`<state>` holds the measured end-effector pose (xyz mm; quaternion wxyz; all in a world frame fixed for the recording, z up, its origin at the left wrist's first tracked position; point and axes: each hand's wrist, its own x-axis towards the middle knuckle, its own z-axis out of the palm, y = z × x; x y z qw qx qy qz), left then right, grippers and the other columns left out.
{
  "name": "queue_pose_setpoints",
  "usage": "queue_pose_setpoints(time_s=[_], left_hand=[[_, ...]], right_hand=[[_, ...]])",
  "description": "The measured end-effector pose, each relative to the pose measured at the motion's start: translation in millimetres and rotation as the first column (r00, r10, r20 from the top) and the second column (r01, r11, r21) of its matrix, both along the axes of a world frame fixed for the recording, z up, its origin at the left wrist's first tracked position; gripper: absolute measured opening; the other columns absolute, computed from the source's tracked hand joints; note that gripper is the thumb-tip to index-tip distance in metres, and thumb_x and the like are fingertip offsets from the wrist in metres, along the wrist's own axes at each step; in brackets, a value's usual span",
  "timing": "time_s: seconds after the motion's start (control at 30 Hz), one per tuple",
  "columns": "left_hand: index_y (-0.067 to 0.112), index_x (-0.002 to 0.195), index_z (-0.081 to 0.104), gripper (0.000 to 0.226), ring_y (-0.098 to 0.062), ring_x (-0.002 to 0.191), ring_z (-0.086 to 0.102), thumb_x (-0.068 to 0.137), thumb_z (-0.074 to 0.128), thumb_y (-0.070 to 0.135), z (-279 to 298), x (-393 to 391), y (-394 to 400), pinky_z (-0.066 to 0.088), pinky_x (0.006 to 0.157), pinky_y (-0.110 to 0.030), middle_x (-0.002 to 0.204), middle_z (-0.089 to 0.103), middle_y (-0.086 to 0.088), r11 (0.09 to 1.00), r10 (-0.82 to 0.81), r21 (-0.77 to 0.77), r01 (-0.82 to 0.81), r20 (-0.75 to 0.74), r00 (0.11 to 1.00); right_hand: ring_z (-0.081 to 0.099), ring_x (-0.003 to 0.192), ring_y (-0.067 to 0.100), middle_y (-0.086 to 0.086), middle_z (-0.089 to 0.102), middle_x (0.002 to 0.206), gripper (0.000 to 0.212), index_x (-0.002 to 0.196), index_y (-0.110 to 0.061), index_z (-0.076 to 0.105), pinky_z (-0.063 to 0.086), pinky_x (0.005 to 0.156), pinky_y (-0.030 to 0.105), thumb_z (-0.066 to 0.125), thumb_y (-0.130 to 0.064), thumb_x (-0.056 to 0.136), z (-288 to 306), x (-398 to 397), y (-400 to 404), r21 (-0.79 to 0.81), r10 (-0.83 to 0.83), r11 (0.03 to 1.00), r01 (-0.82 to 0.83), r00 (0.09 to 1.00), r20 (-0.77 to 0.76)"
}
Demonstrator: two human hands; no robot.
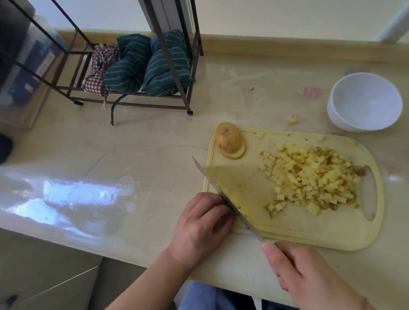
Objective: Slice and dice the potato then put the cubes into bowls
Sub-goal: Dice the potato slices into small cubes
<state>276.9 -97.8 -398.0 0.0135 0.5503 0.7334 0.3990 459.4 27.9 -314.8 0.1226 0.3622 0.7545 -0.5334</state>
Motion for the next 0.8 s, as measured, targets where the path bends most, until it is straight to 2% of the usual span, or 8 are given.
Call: queue_pose_setpoints(time_s=[0.13, 0.3, 0.43, 0.53, 0.63, 0.73, 0.8], left_hand=[[0.001, 0.094, 0.077, 0.005, -0.026, 0.088, 0.068, 0.09, 0.074, 0.003, 1, 7, 5, 0.057, 0.08, -0.034, 0.099, 0.072, -0.008, 0.999, 0.014, -0.036, -0.014, 0.008, 1.0], [0.002, 0.093, 0.076, 0.005, -0.025, 0.088, 0.067, 0.092, 0.075, 0.006, 2, 19, 36, 0.056, 0.08, -0.032, 0.097, 0.072, -0.007, 0.998, -0.002, -0.065, 0.002, 0.0, 1.0], [0.003, 0.093, 0.076, 0.007, -0.024, 0.087, 0.069, 0.092, 0.074, 0.01, 2, 36, 69, 0.057, 0.079, -0.032, 0.099, 0.073, -0.007, 0.998, 0.02, -0.059, -0.018, 0.037, 0.999], [0.003, 0.091, 0.077, 0.009, -0.021, 0.086, 0.069, 0.09, 0.073, 0.011, 4, 43, 78, 0.057, 0.077, -0.028, 0.097, 0.072, -0.006, 0.996, 0.074, -0.056, -0.07, 0.06, 0.995], [0.004, 0.095, 0.076, 0.016, -0.017, 0.088, 0.068, 0.093, 0.067, 0.016, 13, 48, 73, 0.055, 0.078, -0.022, 0.1, 0.068, -0.003, 0.992, 0.105, -0.076, -0.098, 0.095, 0.99], [0.005, 0.101, 0.076, 0.016, -0.019, 0.099, 0.067, 0.09, 0.066, 0.013, 29, 58, 65, 0.056, 0.086, -0.026, 0.106, 0.068, -0.004, 0.993, 0.092, -0.088, -0.084, 0.1, 0.991], [0.006, 0.096, 0.076, 0.014, -0.018, 0.095, 0.066, 0.088, 0.066, 0.012, 42, 64, 57, 0.056, 0.082, -0.028, 0.1, 0.069, 0.0, 0.987, 0.153, -0.07, -0.145, 0.123, 0.981]], right_hand=[[0.029, 0.047, 0.007, -0.006, 0.031, 0.049, 0.079, 0.064, -0.01, 0.037, 0.028, 0.05, 0.023, 0.031, -0.088, 0.071, 1, 6, 14, -0.028, -0.019, 0.999, 0.019, 1.0, -0.009], [0.031, 0.048, 0.005, -0.007, 0.035, 0.049, 0.065, 0.061, -0.019, 0.041, 0.03, 0.05, 0.02, 0.035, -0.083, 0.072, 4, 29, 51, -0.049, -0.077, 0.996, 0.078, 0.997, 0.024], [0.034, 0.048, 0.007, -0.007, 0.039, 0.048, 0.08, 0.064, -0.015, 0.042, 0.033, 0.051, 0.023, 0.034, -0.094, 0.065, 4, 46, 75, -0.09, -0.034, 0.995, 0.037, 0.999, 0.036], [0.035, 0.048, 0.006, -0.007, 0.039, 0.049, 0.082, 0.065, -0.015, 0.041, 0.034, 0.052, 0.026, 0.032, -0.096, 0.064, 2, 49, 88, -0.108, 0.012, 0.994, -0.012, 1.0, 0.0], [0.038, 0.051, 0.005, -0.006, 0.041, 0.052, 0.081, 0.065, -0.017, 0.041, 0.038, 0.054, 0.032, 0.027, -0.097, 0.064, 5, 51, 101, -0.041, 0.127, 0.991, -0.128, 0.992, -0.02], [0.042, 0.05, 0.007, -0.005, 0.045, 0.053, 0.084, 0.062, -0.017, 0.042, 0.041, 0.056, 0.035, 0.019, -0.098, 0.064, 18, 54, 115, 0.067, 0.253, 0.966, -0.251, 0.967, -0.014], [0.046, 0.052, 0.01, -0.005, 0.048, 0.056, 0.078, 0.064, -0.02, 0.043, 0.042, 0.058, 0.034, 0.014, -0.093, 0.069, 32, 55, 124, 0.189, 0.371, 0.909, -0.37, 0.928, 0.031]])
